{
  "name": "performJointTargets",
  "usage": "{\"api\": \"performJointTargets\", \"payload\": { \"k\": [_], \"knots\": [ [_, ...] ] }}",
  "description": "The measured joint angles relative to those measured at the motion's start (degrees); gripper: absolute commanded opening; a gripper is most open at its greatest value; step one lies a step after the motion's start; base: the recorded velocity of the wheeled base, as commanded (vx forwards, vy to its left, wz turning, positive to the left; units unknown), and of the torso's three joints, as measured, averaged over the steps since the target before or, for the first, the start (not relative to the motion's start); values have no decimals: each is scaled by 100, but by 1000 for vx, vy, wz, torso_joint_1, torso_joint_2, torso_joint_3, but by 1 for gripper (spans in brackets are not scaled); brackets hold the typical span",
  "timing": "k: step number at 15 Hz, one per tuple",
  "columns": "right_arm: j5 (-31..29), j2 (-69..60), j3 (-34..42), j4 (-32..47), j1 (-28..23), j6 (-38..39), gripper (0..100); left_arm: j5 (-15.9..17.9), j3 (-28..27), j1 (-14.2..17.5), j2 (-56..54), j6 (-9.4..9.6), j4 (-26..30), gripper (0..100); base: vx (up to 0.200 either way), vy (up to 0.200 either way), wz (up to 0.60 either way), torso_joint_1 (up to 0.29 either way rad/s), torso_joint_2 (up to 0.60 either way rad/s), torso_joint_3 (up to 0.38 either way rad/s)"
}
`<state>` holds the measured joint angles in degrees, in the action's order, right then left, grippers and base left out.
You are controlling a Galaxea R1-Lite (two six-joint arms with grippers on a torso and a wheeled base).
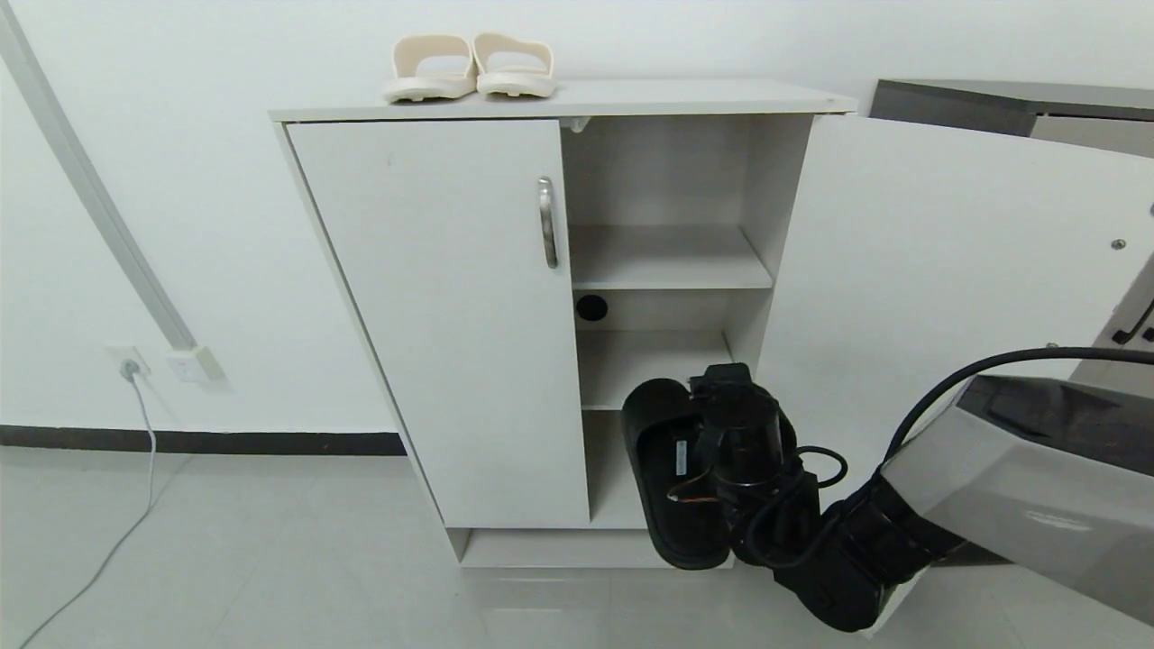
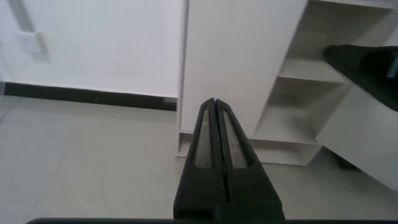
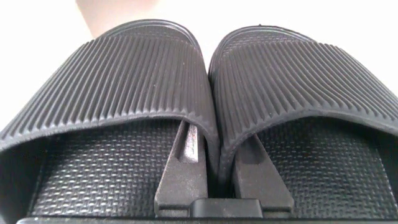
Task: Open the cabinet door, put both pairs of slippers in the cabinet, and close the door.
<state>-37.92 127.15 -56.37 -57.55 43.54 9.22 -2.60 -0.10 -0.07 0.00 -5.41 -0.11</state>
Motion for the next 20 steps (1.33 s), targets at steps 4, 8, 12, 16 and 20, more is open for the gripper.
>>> {"api": "performJointTargets", "payload": {
  "k": [4, 8, 12, 16, 20],
  "knots": [
    [79, 168, -5, -4, 39, 90, 0, 11, 0, 10, 0, -2, 1, 0, 0, 0, 0, 0, 0, 0],
    [89, 273, -63, -1, 41, 83, 0, 26, 2, 7, 0, -2, 4, 0, 0, 0, 0, 0, 0, 0],
    [93, 345, -107, 2, 50, 83, 0, 24, 2, 7, 0, -2, 4, 0, 0, 0, 0, 1, -1, -108],
    [93, 372, -143, -1, 63, 82, 0, 24, 0, 7, 0, -2, 4, 0, 0, 0, 0, 1, 5, -192],
    [90, 386, -165, -80, 61, 79, 0, 20, 0, 7, 0, -6, 4, 0, 0, 0, 0, 1, 1, -201]
  ]
}}
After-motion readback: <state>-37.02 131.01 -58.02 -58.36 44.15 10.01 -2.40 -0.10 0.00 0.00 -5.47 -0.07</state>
